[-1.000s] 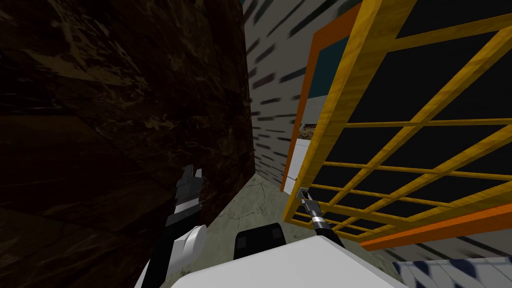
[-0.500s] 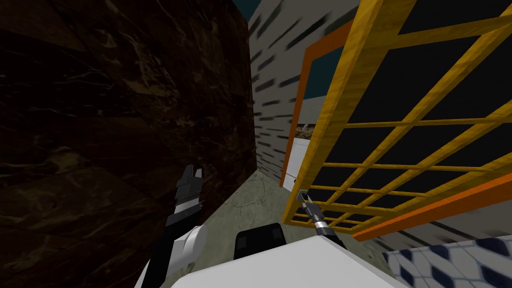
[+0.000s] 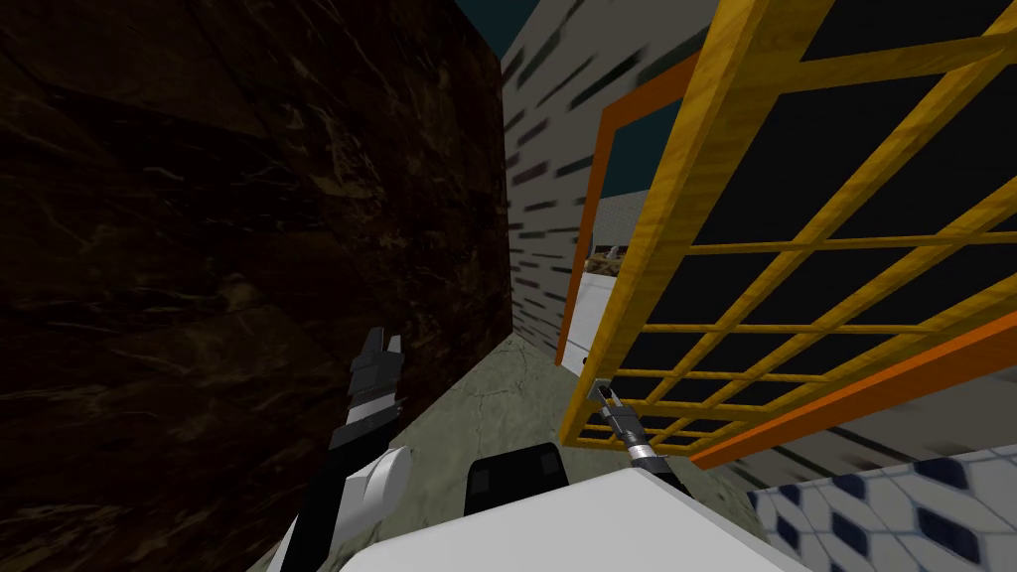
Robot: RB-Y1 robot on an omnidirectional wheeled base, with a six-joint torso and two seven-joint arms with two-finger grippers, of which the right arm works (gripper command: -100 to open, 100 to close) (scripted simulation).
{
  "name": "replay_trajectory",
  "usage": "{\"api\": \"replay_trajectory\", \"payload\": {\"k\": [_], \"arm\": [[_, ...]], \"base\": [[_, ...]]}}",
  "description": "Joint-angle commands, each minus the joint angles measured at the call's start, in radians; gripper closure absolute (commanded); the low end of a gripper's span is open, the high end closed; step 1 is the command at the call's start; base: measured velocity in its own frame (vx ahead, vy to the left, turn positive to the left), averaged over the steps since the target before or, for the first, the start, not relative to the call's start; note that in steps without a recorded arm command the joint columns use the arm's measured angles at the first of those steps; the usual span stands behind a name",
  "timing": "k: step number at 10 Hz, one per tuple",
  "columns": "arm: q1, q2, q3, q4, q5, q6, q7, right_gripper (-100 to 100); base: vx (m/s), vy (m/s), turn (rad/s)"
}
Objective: Pull the door open
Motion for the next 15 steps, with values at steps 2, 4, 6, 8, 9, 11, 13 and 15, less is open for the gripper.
{"api": "replay_trajectory", "payload": {"k": [2,4,6,8,9,11,13,15], "arm": [[0.006,-0.024,0.031,0.019,0.016,-0.036,-0.036,100],[0.007,-0.037,0.049,0.029,0.026,-0.055,-0.055,100],[0.011,-0.037,0.062,0.052,0.033,-0.076,-0.069,100],[0.021,-0.047,0.079,0.075,0.044,-0.116,-0.092,100],[0.027,-0.053,0.089,0.089,0.05,-0.138,-0.105,100],[0.035,-0.062,0.103,0.108,0.058,-0.171,-0.125,100],[0.043,-0.069,0.115,0.125,0.065,-0.199,-0.142,100],[0.049,-0.075,0.125,0.139,0.071,-0.222,-0.155,100]], "base": [[-0.239,-0.006,0.112],[-0.217,-0.024,0.073],[-0.114,-0.011,0.075],[-0.197,-0.03,0.165],[-0.216,-0.043,0.11],[-0.18,-0.037,0.128],[-0.156,-0.01,0.089],[-0.129,-0.026,0.073]]}}
